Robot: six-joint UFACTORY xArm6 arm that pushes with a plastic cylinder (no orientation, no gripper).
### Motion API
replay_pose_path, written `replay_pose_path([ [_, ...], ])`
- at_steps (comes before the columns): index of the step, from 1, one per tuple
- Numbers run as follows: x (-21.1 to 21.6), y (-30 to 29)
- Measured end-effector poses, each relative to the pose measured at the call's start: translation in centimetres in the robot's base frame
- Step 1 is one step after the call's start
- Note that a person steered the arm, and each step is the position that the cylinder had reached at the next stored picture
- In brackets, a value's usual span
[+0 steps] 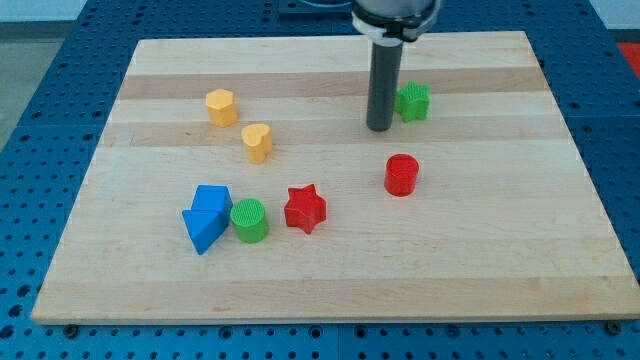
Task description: Move your arm above to the red star
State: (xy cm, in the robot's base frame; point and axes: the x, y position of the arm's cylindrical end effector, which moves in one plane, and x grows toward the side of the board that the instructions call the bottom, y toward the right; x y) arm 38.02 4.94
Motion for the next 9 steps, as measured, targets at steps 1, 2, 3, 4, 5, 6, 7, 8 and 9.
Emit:
replay_pose_path([
  [1,0.3,-2.6],
  [2,0.4,-5.6],
  [3,2.1,-7.3],
  [4,5.0,-8.3],
  [5,7.5,-9.3],
  [6,9.2,-9.6],
  [7,9.3,-9.6],
  [8,9.3,-9.6],
  [9,9.3,-9.0],
])
